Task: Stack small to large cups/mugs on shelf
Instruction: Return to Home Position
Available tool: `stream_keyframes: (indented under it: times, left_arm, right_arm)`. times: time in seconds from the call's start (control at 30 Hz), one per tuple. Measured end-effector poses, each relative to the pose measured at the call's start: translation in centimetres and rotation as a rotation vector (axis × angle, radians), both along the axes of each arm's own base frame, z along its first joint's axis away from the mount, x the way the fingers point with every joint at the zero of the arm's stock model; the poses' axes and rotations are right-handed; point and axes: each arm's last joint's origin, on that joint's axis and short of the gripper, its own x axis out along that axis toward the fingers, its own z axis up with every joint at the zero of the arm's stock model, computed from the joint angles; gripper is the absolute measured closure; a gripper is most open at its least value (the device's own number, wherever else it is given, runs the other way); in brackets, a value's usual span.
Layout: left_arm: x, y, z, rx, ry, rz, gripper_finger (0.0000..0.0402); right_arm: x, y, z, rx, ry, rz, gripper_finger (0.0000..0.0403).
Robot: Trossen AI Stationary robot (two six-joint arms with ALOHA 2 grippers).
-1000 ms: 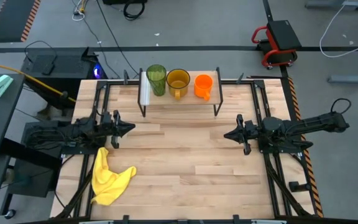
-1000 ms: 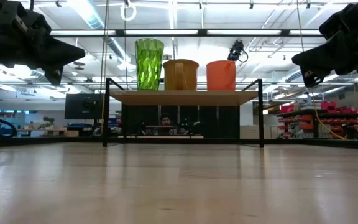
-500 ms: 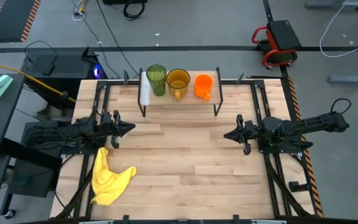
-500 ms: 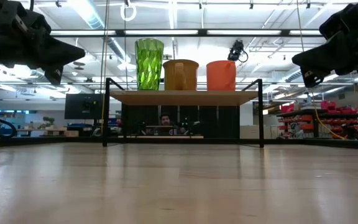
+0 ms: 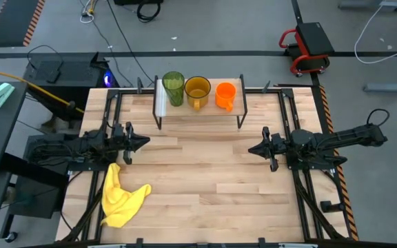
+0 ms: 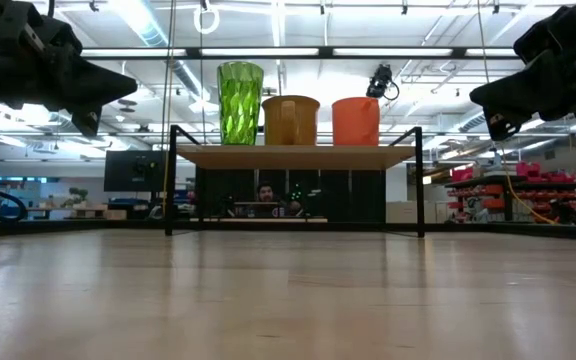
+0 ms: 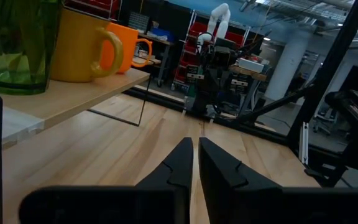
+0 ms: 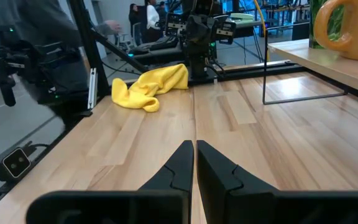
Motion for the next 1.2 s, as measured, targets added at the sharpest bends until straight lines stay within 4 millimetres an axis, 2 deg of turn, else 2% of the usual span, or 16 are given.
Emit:
stream_keyframes:
  times: [0.27, 0.63, 1.2]
  left_arm:
    - [0.0, 0.0, -0.01, 0.0, 0.0, 0.0, 0.0378]
    - [0.0, 0.0, -0.01, 0.0, 0.0, 0.0, 0.0366]
    - [0.0, 0.0, -0.01, 0.0, 0.0, 0.0, 0.0373]
  right_arm:
    - [0.0, 0.0, 0.0, 0.0, 0.0, 0.0, 0.0376]
    - [0.0, 0.0, 0.0, 0.0, 0.0, 0.0, 0.0376]
    - [0.0, 0.0, 0.0, 0.0, 0.0, 0.0, 0.0376]
